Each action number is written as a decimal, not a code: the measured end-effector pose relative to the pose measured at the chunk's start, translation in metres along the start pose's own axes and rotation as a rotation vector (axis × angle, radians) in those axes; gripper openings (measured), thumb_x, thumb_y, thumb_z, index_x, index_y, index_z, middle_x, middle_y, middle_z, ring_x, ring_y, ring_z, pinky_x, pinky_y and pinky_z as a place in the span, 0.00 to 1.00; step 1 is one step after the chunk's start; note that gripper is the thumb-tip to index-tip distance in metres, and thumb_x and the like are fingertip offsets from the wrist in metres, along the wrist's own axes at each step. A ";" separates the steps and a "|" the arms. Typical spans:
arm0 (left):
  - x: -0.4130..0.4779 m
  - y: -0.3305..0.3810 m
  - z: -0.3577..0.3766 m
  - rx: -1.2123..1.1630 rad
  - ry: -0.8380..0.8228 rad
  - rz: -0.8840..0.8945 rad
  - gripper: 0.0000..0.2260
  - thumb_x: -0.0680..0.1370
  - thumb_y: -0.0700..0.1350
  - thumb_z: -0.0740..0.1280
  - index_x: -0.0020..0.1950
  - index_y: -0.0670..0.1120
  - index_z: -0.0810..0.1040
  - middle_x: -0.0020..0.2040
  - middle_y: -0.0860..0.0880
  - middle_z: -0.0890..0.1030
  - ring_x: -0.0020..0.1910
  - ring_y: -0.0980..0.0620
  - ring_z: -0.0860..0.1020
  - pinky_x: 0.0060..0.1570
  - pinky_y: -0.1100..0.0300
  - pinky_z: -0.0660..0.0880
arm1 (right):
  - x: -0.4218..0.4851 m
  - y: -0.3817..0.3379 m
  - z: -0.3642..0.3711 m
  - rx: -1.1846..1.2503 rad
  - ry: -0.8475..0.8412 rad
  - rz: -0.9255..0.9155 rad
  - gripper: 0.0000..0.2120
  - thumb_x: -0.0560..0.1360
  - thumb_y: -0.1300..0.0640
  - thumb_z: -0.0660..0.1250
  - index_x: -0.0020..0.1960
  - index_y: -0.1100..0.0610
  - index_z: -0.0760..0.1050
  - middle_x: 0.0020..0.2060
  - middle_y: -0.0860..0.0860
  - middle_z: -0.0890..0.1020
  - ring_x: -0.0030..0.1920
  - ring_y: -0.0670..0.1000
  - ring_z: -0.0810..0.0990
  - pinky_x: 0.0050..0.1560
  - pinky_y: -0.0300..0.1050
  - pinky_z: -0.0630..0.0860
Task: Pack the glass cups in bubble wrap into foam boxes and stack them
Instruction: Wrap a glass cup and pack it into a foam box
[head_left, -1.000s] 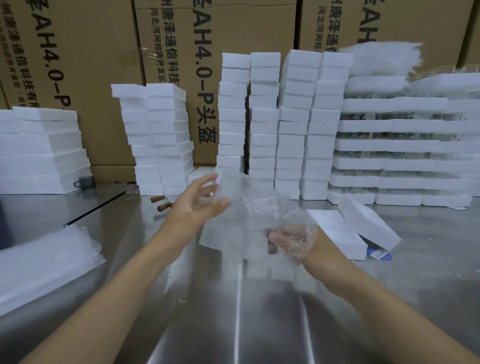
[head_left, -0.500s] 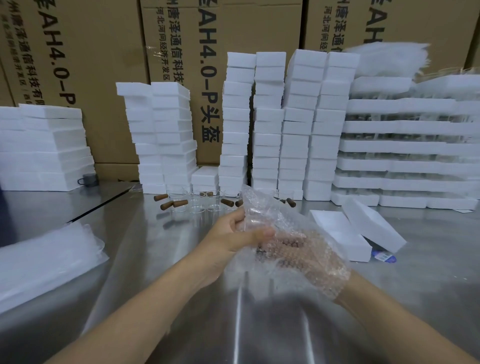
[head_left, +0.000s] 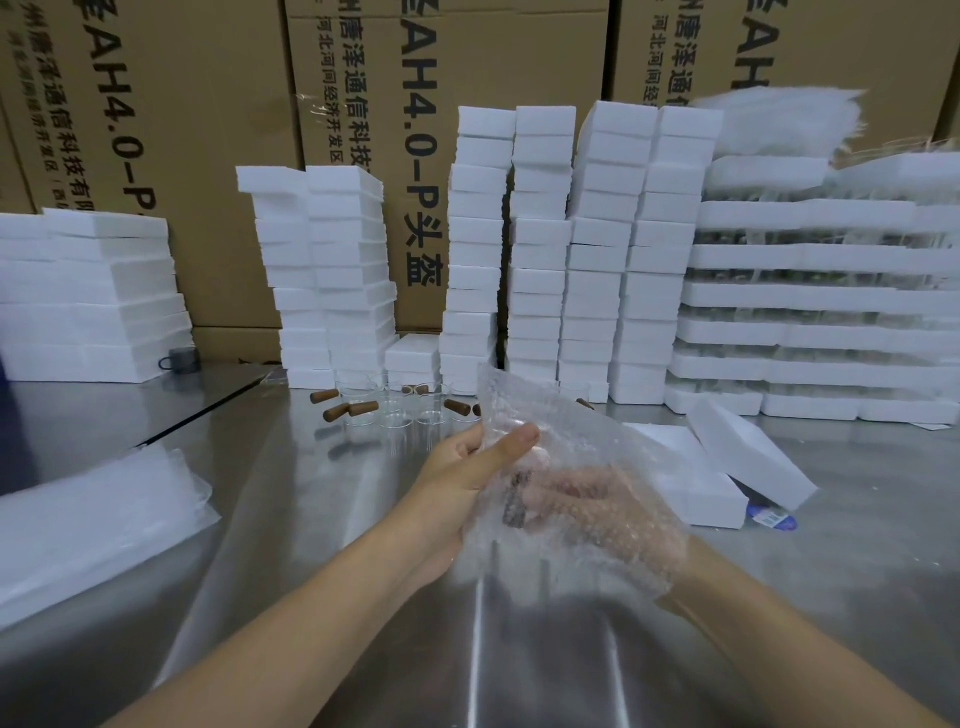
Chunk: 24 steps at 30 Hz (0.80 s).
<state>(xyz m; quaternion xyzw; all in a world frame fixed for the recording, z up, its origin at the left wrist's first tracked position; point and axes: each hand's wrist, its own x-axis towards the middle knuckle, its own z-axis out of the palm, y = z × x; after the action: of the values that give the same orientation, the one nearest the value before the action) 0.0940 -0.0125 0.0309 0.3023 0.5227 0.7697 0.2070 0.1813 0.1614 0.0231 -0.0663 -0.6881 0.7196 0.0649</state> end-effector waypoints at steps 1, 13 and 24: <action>0.001 0.002 -0.001 -0.047 0.044 -0.010 0.46 0.59 0.69 0.83 0.74 0.54 0.80 0.72 0.56 0.81 0.73 0.59 0.76 0.76 0.46 0.69 | 0.001 -0.001 -0.002 -0.094 -0.024 -0.067 0.14 0.83 0.62 0.68 0.66 0.66 0.78 0.51 0.53 0.83 0.59 0.57 0.82 0.57 0.48 0.80; 0.008 0.000 -0.015 -0.174 0.188 -0.007 0.56 0.64 0.58 0.87 0.85 0.42 0.64 0.80 0.41 0.72 0.79 0.39 0.70 0.79 0.36 0.66 | 0.000 -0.014 -0.008 0.160 -0.080 -0.087 0.33 0.64 0.20 0.71 0.67 0.25 0.72 0.61 0.39 0.84 0.60 0.52 0.85 0.49 0.59 0.85; 0.008 -0.007 -0.017 0.059 0.122 -0.114 0.45 0.65 0.61 0.85 0.76 0.41 0.76 0.66 0.43 0.85 0.66 0.39 0.83 0.75 0.37 0.72 | 0.013 -0.013 -0.017 0.232 0.098 -0.186 0.10 0.74 0.68 0.75 0.48 0.53 0.84 0.48 0.51 0.87 0.41 0.49 0.87 0.31 0.40 0.80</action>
<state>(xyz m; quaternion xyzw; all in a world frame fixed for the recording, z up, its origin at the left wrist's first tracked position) 0.0758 -0.0165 0.0219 0.2305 0.5731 0.7580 0.2094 0.1722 0.1812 0.0353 -0.0295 -0.5996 0.7811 0.1718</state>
